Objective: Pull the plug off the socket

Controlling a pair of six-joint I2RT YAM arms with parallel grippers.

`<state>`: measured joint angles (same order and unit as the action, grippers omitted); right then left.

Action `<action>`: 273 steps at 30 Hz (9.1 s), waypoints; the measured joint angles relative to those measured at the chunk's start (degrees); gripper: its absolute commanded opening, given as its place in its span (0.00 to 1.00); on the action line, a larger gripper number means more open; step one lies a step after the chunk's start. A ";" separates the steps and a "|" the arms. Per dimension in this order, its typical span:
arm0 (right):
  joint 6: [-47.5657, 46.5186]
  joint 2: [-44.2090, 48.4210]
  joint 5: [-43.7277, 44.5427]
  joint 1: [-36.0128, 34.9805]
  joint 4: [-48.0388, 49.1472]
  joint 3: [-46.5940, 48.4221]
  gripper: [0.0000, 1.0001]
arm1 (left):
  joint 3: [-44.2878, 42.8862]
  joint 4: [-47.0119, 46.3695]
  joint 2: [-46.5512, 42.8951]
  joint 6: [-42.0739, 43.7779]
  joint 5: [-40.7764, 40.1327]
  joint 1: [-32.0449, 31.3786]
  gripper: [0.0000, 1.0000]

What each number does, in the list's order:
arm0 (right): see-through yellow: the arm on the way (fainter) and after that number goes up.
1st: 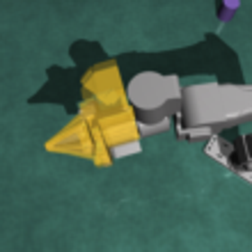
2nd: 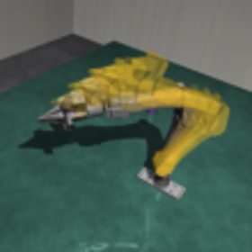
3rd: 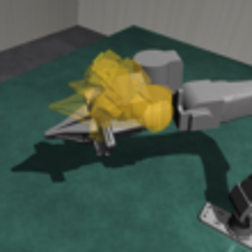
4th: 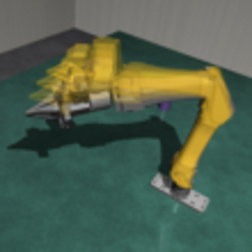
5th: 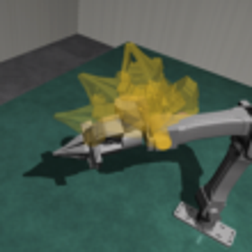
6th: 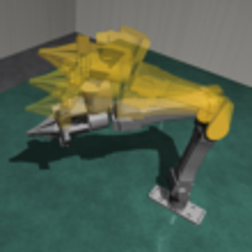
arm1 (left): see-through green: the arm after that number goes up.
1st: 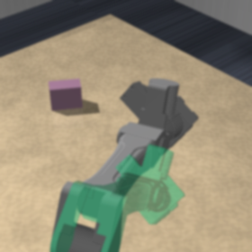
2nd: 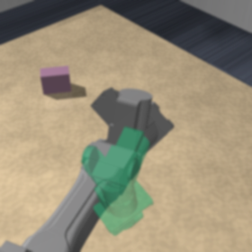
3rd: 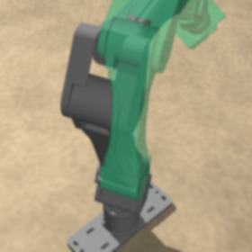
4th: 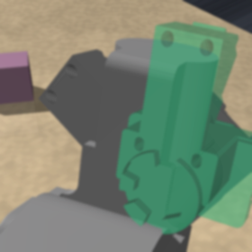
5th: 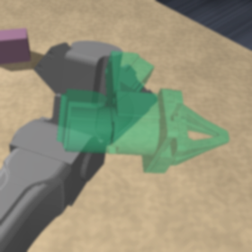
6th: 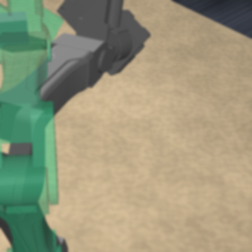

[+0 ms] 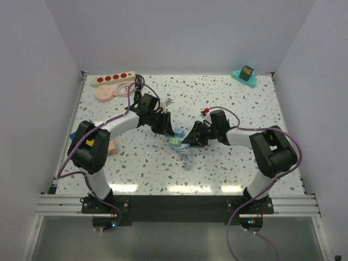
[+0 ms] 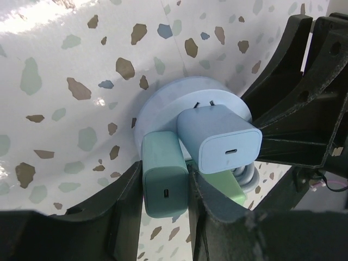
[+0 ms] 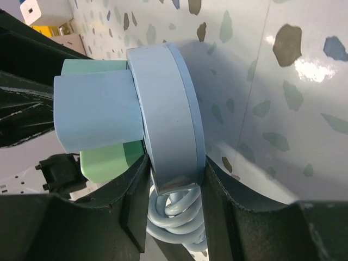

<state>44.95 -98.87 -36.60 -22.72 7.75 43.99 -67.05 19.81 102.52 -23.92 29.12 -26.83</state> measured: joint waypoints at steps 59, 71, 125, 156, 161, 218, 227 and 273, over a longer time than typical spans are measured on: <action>-7.10 -4.13 -2.58 2.23 -8.41 5.64 0.00 | 2.73 3.87 -11.54 0.17 -10.64 6.93 1.00; -7.28 -4.13 -2.82 2.16 -8.57 5.68 0.00 | -5.95 -0.42 -2.64 1.20 -10.40 -7.56 1.00; -1.33 -13.81 -4.11 0.28 -5.11 11.43 0.00 | -8.76 19.08 -5.46 5.77 -20.00 26.03 0.09; -3.15 -12.37 -3.56 0.76 -7.96 11.30 0.00 | 0.33 10.21 -8.52 0.07 -15.41 -4.33 1.00; -2.93 -12.37 -3.61 0.79 -7.65 11.13 0.00 | -2.38 9.27 -5.16 -1.07 -15.87 -8.00 1.00; -4.35 -14.75 -3.15 -0.46 -13.09 16.11 0.00 | 6.38 18.86 -11.34 6.93 -28.65 25.64 0.85; -6.21 -15.34 -5.22 -0.42 -13.70 17.09 0.00 | 6.82 17.33 -17.81 5.97 -24.48 25.05 1.00; 2.60 12.00 30.53 14.21 -44.70 10.93 0.93 | -7.56 9.99 4.55 22.14 -15.91 -19.26 0.00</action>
<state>47.55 -86.87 -6.07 -8.51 -36.95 54.92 -74.61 29.80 107.07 -1.78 13.21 -46.09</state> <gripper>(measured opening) 0.943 0.114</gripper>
